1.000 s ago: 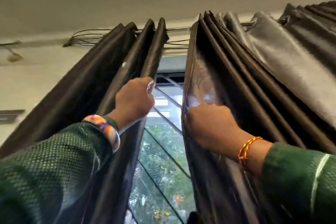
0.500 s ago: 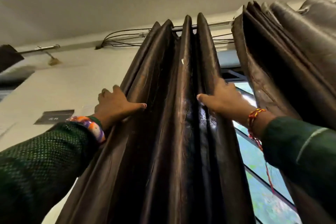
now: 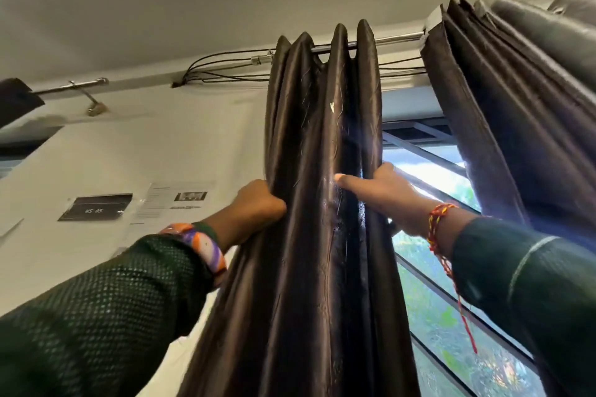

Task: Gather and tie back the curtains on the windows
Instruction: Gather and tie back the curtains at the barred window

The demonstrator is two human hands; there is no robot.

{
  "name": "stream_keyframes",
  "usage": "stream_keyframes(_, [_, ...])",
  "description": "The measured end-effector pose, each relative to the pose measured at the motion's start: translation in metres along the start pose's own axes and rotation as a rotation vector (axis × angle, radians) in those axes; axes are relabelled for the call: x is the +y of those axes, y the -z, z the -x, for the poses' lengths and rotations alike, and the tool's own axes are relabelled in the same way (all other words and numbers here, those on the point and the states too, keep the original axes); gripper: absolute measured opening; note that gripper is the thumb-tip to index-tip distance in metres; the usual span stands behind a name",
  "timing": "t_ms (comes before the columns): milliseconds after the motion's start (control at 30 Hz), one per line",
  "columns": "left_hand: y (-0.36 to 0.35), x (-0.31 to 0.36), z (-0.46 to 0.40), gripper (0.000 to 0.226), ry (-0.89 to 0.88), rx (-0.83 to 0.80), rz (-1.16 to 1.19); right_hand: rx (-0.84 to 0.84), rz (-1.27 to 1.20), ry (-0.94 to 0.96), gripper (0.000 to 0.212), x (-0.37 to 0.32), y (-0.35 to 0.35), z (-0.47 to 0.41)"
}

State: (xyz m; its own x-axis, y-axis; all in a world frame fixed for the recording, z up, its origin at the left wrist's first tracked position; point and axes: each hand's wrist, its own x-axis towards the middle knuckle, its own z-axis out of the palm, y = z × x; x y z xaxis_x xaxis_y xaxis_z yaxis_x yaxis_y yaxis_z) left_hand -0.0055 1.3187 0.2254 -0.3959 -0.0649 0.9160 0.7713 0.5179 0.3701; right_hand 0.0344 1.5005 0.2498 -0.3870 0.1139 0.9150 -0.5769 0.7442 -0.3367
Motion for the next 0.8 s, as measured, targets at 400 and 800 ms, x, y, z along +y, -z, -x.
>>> stream_keyframes(400, [-0.014, -0.019, -0.017, 0.032, -0.133, 0.017, -0.095, 0.059, 0.353, 0.203, 0.06, -0.009, -0.058, -0.013])
stream_keyframes(800, [0.097, -0.082, -0.027, 0.015, -0.27, 0.02, -0.172, 0.0, 0.339, 0.273, 0.037, -0.157, -0.156, -0.028])
